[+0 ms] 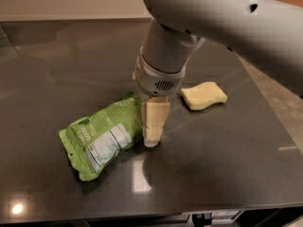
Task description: Pick green rice chip bag
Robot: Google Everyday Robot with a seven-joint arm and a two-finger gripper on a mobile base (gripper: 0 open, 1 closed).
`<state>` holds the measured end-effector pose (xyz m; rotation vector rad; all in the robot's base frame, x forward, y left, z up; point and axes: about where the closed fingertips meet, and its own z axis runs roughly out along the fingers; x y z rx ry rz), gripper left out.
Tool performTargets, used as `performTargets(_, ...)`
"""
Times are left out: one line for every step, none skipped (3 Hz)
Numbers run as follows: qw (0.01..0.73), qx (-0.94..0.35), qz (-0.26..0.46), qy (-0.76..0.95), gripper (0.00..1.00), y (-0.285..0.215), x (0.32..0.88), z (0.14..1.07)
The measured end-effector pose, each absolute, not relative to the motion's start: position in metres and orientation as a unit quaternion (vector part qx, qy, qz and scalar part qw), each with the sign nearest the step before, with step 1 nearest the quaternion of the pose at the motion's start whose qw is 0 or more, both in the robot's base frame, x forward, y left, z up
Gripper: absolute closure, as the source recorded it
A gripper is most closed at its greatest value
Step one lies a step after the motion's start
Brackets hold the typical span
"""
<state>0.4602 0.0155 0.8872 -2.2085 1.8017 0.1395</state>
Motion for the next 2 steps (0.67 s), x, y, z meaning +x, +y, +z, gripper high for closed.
performTargets(0.122, -0.769, 0.046, 0.626, 0.0, 0.027, 0.461, 0.869)
performTargets(0.105, -0.77, 0.035, 0.628, 0.0, 0.033, 0.464, 0.854)
